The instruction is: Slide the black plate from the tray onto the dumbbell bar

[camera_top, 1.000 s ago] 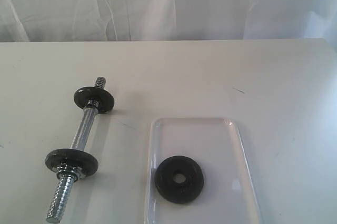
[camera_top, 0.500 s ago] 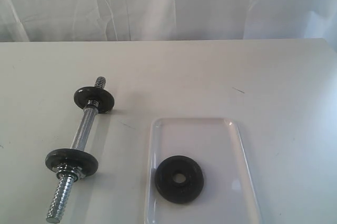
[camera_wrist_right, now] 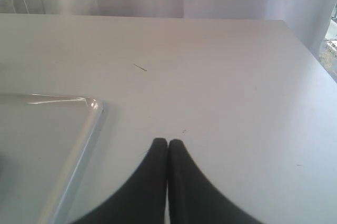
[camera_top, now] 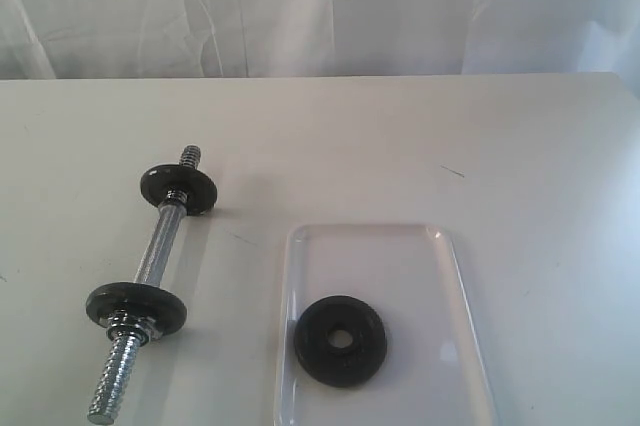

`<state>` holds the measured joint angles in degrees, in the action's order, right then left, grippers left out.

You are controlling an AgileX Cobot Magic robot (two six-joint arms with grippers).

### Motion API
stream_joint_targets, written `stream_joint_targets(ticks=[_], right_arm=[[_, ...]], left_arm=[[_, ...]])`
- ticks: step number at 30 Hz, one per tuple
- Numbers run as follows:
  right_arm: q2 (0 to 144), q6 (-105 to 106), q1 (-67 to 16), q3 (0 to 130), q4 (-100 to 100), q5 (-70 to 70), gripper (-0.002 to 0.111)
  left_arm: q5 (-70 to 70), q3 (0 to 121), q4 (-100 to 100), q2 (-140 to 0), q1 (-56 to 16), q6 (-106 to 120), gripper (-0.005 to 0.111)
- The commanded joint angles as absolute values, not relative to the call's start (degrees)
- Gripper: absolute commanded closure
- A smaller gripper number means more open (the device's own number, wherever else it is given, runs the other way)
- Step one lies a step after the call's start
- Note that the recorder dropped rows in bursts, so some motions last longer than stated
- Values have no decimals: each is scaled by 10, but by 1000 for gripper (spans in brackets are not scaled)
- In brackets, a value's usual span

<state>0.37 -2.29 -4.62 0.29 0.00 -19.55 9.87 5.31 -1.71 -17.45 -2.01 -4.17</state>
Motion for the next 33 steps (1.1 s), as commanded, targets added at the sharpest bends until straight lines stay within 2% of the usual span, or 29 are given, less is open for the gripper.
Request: stream_joint_targets(ticks=[1,8,13,24,29,33], right_arm=[[0,-24,-47,0,5,-192,108],[0,-24,-47,0,5,-192,108],[0,-24,-47,0,5,-192,108],[0,-24,-47,0,5,-192,108],[0,-24,-47,0,5,-192,108],[0,-24,-47,0,5,-192,108]], left_arm=[[32,57,-16,-176,-24,-45,107],[-247,57,-16,-176,-24,-45,107],[-394,57,-17,-176,-24,-45,107],[-526,57,-22,-176,-24,-60,107],[-530,57,-22,-176,-24,-149,107],[-542,61,-22,-176,-24,-343,107]])
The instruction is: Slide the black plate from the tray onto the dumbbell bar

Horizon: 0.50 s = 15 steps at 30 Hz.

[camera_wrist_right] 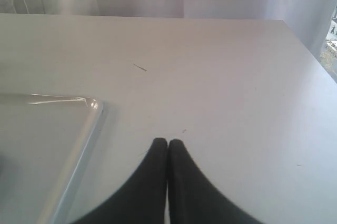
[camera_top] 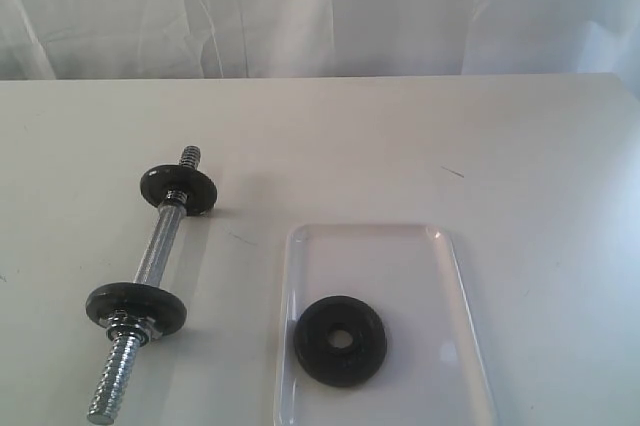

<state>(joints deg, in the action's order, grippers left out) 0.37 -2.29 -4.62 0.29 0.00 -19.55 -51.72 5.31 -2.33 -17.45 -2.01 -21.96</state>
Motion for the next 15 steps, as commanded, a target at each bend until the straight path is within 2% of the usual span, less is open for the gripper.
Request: stream_joint_targets(ticks=[1,4,10,15], right_arm=[[0,-24,-47,0,5,-192,108],[0,-24,-47,0,5,-192,108],[0,-24,-47,0,5,-192,108],[0,-24,-47,0,5,-192,108]], left_arm=[[-543,72,-21,-176,-24,-365,107],[-503,122,-20,-180,-24,-353,107],[-36,284,-20,-220,-24,-161,107],[86,346,-20,-292,-24,-118,107]])
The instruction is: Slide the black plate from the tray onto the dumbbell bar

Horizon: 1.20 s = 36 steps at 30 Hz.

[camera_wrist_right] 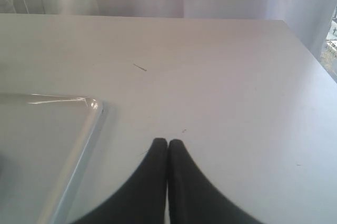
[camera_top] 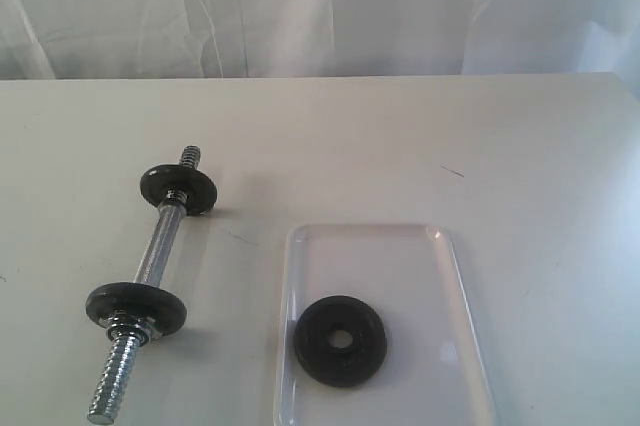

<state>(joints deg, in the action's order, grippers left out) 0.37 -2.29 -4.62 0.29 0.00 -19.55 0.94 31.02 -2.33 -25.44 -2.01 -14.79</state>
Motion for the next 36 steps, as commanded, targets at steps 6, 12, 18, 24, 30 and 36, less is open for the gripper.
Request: stream_joint_targets(ticks=[6,12,18,24,30,36], right_arm=[[0,-24,-47,0,5,-192,108],[0,-24,-47,0,5,-192,108],[0,-24,-47,0,5,-192,108],[0,-24,-47,0,5,-192,108],[0,-24,-47,0,5,-192,108],[0,-24,-47,0,5,-192,108]], left_arm=[[224,417,-20,-366,-24,-75,107],[261,464,28,-445,-34,-51,107],[234,506,140,-545,-90,61,107],[234,549,130,-682,-147,64,107],[241,567,130,-786,-154,59,107],[208,567,174,-844,-154,-11,107]])
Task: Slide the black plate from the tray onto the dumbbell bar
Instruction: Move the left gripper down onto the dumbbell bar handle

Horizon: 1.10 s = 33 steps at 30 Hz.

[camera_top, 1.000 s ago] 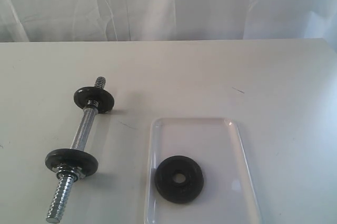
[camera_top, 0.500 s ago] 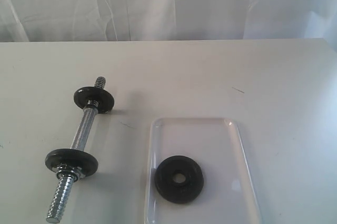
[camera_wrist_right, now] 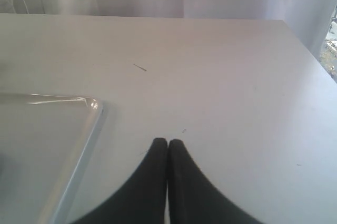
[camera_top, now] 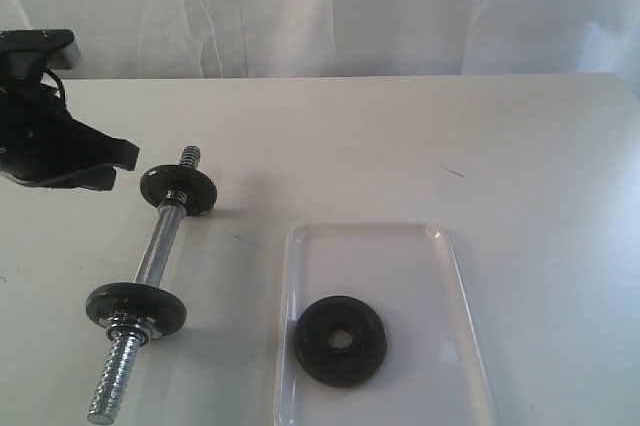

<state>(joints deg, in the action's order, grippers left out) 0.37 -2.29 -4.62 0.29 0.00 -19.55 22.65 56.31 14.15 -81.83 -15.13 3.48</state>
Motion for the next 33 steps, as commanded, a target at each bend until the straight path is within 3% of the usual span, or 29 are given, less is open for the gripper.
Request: stream_joint_targets(ticks=[1,10,12,17,20,33], right_arm=[[0,-24,-47,0,5,-192,108],[0,-24,-47,0,5,-192,108],[0,-24,-47,0,5,-192,108],[0,-24,-47,0,5,-192,108],[0,-24,-47,0,5,-192,108],[0,-43,-47,0,5,-192,108]], left_arm=[[204,567,183,-848,-154,-13,107],[220,567,219,-884,-154,-13,106],[226,567,225,-893,-154,-12,100],[237,567,256,-906,-154,14,66],[240,567,266,-907,-154,37,54],[225,567,268,-932,-155,52,52]])
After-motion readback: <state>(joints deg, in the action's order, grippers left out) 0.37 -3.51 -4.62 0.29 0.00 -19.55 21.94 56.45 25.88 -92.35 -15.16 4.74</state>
